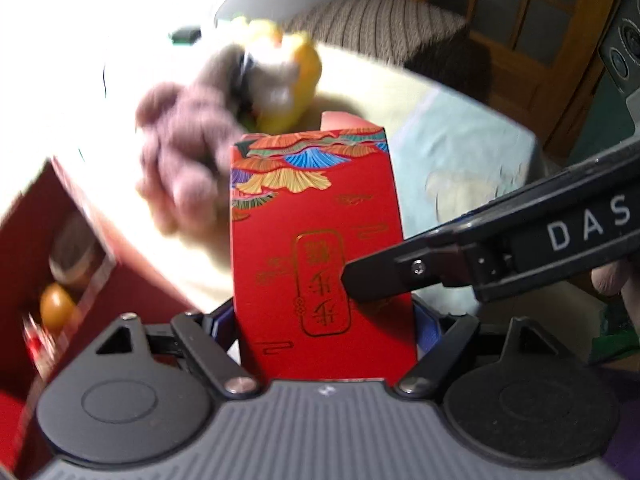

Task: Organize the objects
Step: 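Grasp the red printed gift box with the right gripper, then lift the gift box with the right gripper and carry it over the red box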

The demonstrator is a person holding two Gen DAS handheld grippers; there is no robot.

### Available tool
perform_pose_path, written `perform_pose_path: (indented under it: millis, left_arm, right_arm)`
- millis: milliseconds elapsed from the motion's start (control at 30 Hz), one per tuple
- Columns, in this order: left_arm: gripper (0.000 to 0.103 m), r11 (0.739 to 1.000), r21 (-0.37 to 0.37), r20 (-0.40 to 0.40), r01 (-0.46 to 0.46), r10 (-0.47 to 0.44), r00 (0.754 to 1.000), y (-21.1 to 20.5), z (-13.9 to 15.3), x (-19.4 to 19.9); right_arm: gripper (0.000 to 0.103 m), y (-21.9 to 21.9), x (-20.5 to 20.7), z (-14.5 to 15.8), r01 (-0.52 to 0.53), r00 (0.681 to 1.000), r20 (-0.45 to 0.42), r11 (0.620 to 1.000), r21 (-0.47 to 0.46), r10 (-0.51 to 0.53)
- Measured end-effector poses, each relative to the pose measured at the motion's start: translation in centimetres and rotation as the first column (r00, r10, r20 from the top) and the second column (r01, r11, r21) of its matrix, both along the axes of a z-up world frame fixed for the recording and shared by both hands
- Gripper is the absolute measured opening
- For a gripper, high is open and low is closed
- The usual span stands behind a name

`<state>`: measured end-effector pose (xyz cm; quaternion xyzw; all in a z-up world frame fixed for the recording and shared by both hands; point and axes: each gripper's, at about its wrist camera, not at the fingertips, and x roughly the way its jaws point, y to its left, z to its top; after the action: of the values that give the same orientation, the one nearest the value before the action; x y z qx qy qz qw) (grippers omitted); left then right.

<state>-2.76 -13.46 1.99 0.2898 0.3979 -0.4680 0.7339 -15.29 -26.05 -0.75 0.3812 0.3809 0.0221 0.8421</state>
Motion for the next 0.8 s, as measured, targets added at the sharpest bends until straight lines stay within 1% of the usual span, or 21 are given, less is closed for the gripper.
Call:
perform_pose_path:
  millis: [100, 133, 200, 300, 400, 500, 600, 700, 800]
  left_arm:
    - [0.083, 0.999, -0.051, 0.05, -0.013, 0.015, 0.999, -0.5, 1.8, 0.6]
    - [0.083, 0.997, -0.068, 0.062, -0.024, 0.028, 0.998, -0.5, 2.5, 0.9]
    - [0.083, 0.994, -0.099, 0.083, -0.054, 0.062, 0.995, -0.1, 3.5, 1.8]
    - [0.083, 0.983, -0.14, 0.111, -0.118, 0.134, 0.985, 1.5, 5.3, 2.9]
    - [0.083, 0.966, -0.166, 0.133, -0.2, 0.223, 0.966, 3.4, 6.5, 4.3]
    - [0.083, 0.939, -0.185, 0.144, -0.291, 0.319, 0.937, 5.6, 7.1, 6.0]
    - [0.083, 0.904, -0.193, 0.138, -0.382, 0.411, 0.901, 8.3, 7.3, 7.5]
    - [0.084, 0.863, -0.189, 0.11, -0.468, 0.492, 0.863, 10.9, 6.9, 9.3]
    - [0.083, 0.817, -0.181, 0.055, -0.547, 0.563, 0.824, 13.3, 6.2, 11.1]
  right_arm:
    - [0.041, -0.4, 0.7, 1.8, 0.016, 0.997, 0.079, 0.999, -0.03, -0.013]
    - [0.041, 0.1, 1.0, 2.7, 0.015, 0.995, 0.104, 0.999, -0.037, -0.011]
    - [0.041, 0.6, 2.2, 3.6, 0.003, 0.988, 0.153, 0.999, -0.045, 0.004]
    - [0.041, 1.0, 4.0, 4.8, -0.04, 0.975, 0.218, 0.998, -0.05, 0.05]
    - [0.041, 2.2, 6.5, 5.9, -0.11, 0.957, 0.264, 0.992, -0.069, 0.124]
    - [0.041, 4.2, 9.3, 6.6, -0.188, 0.935, 0.288, 0.977, -0.099, 0.209]
    - [0.041, 6.5, 12.3, 6.7, -0.271, 0.912, 0.286, 0.955, -0.121, 0.295]
    - [0.041, 8.9, 15.0, 6.6, -0.354, 0.888, 0.269, 0.927, -0.122, 0.374]
    - [0.041, 10.9, 18.0, 6.0, -0.423, 0.87, 0.231, 0.9, -0.105, 0.436]
